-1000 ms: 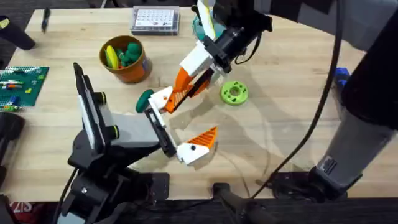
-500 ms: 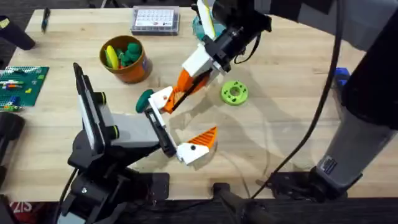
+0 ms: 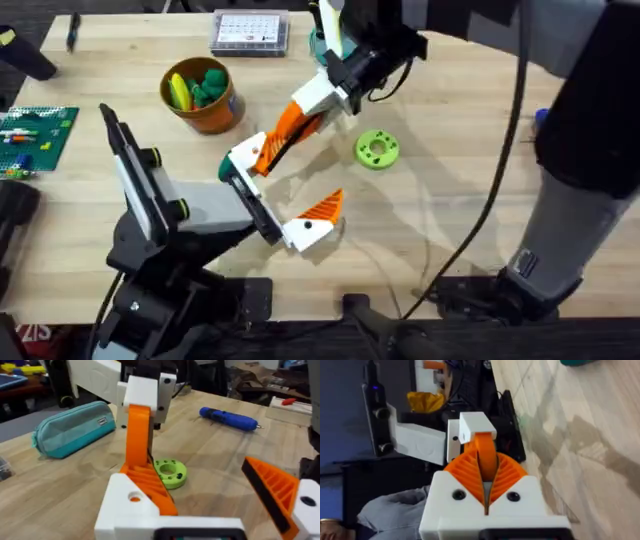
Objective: Pick up the gripper from the table and insert it into the empty holder that is missing its gripper. Then pick up a screw, insert it into the mounting hole, and use the screwdriver to tighten it. Finally, clean up the table by picking up the vegetable and placing it into the bucket.
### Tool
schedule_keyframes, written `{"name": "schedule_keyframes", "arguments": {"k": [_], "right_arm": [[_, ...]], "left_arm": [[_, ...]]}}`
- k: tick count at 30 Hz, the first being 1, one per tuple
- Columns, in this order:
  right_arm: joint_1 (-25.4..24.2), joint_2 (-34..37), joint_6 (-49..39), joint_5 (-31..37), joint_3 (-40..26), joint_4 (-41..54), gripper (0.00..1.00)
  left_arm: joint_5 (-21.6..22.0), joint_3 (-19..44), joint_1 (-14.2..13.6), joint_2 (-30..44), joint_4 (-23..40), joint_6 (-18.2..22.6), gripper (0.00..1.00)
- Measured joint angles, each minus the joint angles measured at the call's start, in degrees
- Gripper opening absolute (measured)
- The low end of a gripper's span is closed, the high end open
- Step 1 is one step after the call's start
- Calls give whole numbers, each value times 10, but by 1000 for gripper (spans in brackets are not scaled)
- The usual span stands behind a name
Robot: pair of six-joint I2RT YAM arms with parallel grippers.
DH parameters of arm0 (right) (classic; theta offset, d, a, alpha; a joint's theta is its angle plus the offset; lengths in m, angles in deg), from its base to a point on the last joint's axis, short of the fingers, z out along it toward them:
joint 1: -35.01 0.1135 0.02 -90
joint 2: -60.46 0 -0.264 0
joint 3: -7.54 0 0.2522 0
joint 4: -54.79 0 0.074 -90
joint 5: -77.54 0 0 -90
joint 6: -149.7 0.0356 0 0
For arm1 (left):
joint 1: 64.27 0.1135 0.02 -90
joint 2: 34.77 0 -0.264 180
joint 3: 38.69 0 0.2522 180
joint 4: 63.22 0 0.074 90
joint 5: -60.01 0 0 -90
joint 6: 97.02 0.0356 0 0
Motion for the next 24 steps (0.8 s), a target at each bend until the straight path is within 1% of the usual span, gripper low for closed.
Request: {"name": "schedule_keyframes", "arguments": {"k": [6,13,15,24], "right_arm": [[0,32,33,-59,1,-47,19],[2,82,52,-137,1,-49,19],[4,86,55,-146,1,-53,19],[4,86,58,-148,1,-58,19]], "left_arm": [[32,0,1,0,2,0,990],[55,0,4,0,5,-11,990],[63,0,4,0,5,-13,990],[76,0,3,0,4,-13,990]]}}
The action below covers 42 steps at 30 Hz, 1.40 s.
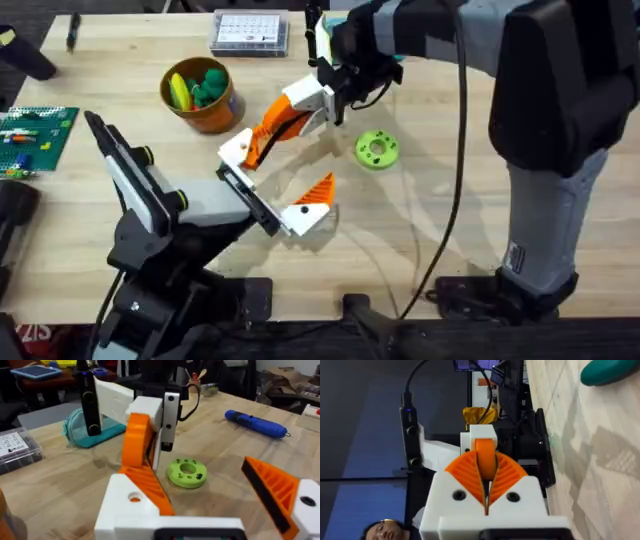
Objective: Pick up the gripper from the table and insert it into the empty holder that is missing its gripper. Then pick up a screw, insert it into the mounting hole, and use the screwdriver to tighten it. Finally, clean up the table by picking up the vegetable and placing it into the bucket.
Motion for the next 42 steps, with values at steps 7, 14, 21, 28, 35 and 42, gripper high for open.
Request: {"name": "schedule_keyframes", "arguments": {"k": [7,14,21,28,35,42], "right_arm": [[-1,0,0,0,0,-1,18],[-4,0,2,1,0,-2,18],[-4,0,7,1,0,-3,18],[-4,0,12,2,0,-7,18],[0,0,61,1,0,-71,18],[10,0,140,3,0,-158,18]], "left_arm": [[19,0,-4,0,0,0,990],[32,0,-6,0,0,0,990],[60,0,-6,0,1,0,990],[75,0,-6,0,2,0,990],[79,0,-6,0,2,0,990],[92,0,-6,0,2,-1,990]]}}
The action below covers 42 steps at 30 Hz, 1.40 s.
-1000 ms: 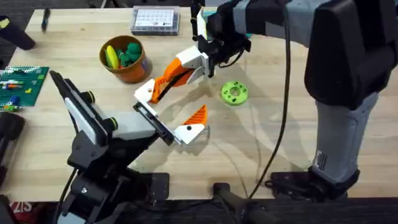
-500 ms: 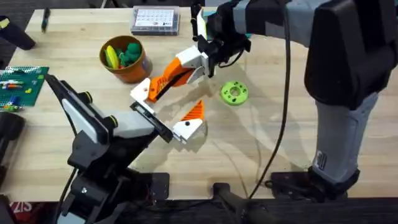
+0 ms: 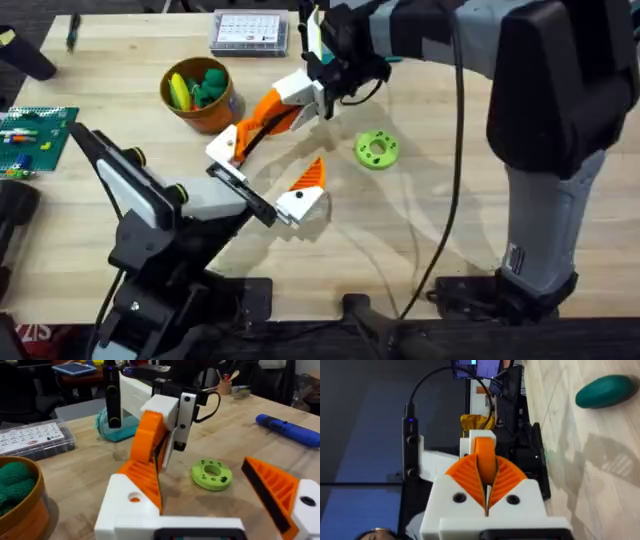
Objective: Pick up the gripper from the table and insert it into the empty holder that is missing its gripper. Then pick up a screw, insert it into the mounting hole, and use the screwdriver to tighten it. Finally, clean up the table by picking up the vegetable and placing it into the bucket.
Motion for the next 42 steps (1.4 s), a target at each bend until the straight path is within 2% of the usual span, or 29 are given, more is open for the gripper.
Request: {"name": "schedule_keyframes", "arguments": {"k": [16,31,38,42], "right_arm": [[22,0,95,9,0,-74,17],[25,0,100,10,0,-80,17],[25,0,91,13,0,-79,144],[31,0,87,13,0,-79,176]], "left_arm": [[28,0,1,0,2,-8,990],[34,0,1,0,3,-8,990],[32,0,1,0,3,-7,990],[21,0,0,0,2,-7,990]]}}
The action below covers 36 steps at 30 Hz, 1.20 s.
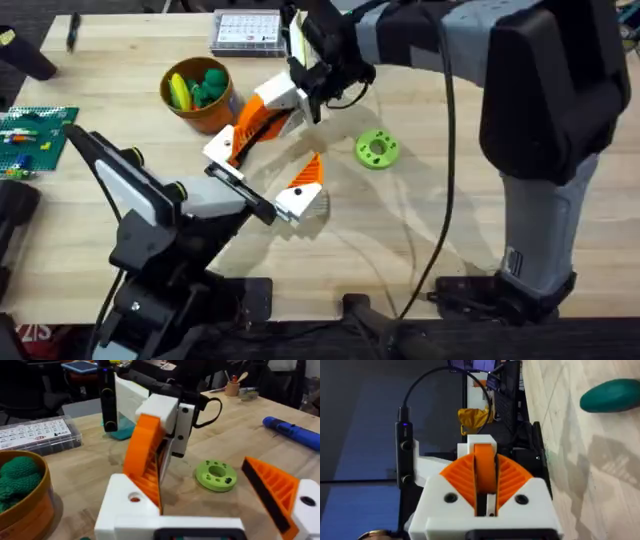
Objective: Pick up the gripper from the table and insert it into the empty holder that is missing its gripper. Then pick up a screw, insert it into the mounting hole, and use the screwdriver to tighten it. Finally, clean up the table by picking up the vegetable and placing it into the bucket.
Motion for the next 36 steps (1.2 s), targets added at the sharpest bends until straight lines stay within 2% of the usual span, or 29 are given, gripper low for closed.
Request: {"name": "schedule_keyframes", "arguments": {"k": [11,20,26,28,30,31,36], "right_arm": [[2,0,0,2,0,0,217],[-10,0,0,7,0,0,334],[-11,0,-1,9,0,0,574],[-12,0,-2,11,0,0,730],[-14,0,-2,11,0,-1,933],[-16,0,-3,11,0,-2,977],[-37,0,0,32,0,-9,995]], "left_arm": [[-10,0,0,0,0,0,990],[-10,0,0,0,0,0,990],[-10,0,0,0,0,0,990],[-10,0,0,0,-1,0,990],[-10,0,0,0,0,0,990],[-10,0,0,0,0,0,990],[-11,0,0,0,-1,0,990]]}}
